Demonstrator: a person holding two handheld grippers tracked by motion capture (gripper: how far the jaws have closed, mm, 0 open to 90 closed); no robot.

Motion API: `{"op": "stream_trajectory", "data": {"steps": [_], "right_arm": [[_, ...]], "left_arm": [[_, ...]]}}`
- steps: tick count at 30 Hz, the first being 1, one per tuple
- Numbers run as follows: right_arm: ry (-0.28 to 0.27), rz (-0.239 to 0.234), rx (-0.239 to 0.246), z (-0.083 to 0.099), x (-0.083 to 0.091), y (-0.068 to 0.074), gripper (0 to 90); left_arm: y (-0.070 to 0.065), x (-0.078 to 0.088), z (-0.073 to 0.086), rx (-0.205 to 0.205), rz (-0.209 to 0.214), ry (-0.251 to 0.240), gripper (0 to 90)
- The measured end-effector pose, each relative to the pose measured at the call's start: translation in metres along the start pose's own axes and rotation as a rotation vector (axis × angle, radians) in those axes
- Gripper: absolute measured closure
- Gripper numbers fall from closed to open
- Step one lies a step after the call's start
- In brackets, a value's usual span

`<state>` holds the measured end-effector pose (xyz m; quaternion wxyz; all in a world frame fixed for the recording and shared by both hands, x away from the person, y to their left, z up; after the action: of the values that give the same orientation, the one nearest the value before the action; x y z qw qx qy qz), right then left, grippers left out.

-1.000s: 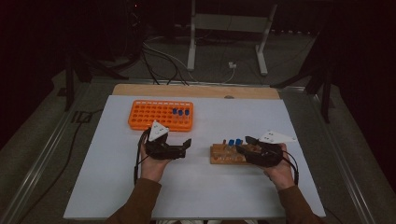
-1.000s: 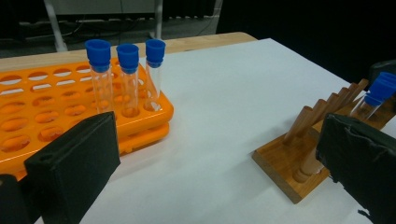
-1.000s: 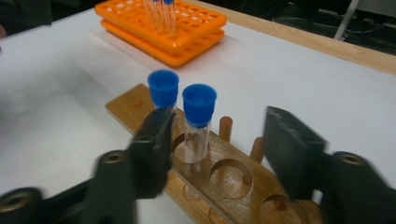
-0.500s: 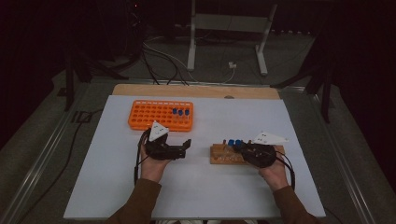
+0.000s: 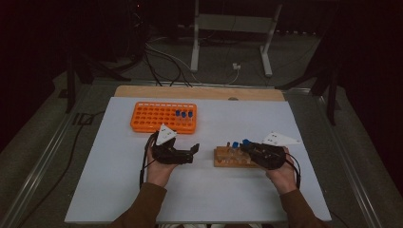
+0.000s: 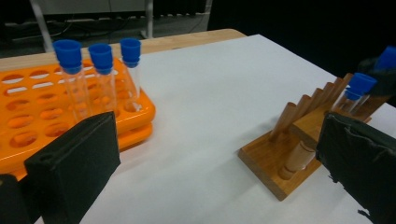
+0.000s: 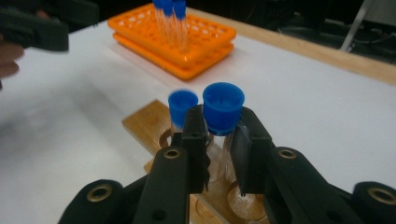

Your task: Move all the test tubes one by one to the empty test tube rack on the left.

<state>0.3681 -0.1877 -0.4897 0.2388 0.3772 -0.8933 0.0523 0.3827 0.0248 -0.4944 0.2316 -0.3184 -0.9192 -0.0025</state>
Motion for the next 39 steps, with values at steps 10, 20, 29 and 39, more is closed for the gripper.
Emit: {"op": "stream_trajectory", "data": {"steps": [10,20,29,39], "right_arm": [[-0.048,0.008,0.001,-0.020,0.017,0.004,77.0],[-0.078,0.002,0.019,-0.034,0.031,0.012,76.9],[-0.082,-0.013,0.038,-0.040,0.039,0.020,76.9],[-0.059,-0.054,0.063,-0.038,0.034,0.036,76.9]], "left_arm": [[-0.016,-0.002,-0.004,-0.033,0.033,0.002,0.8],[-0.027,-0.004,-0.004,-0.057,0.055,0.015,0.9],[-0.042,-0.004,-0.007,-0.093,0.073,0.015,1.3],[-0.079,-0.004,-0.011,-0.164,0.157,0.009,7.9]]}}
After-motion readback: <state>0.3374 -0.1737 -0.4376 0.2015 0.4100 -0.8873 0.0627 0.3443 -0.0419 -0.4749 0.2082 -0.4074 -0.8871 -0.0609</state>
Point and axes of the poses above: each handheld gripper's, and its own axes: x roughly backward along the jaws, z roughly out of its underside, y roughly to its left, the point moved 10 cm from there along -x, roughly forward along the jaws, and after that the axes turned 2 degrees about -z, right-handed, at the moved point
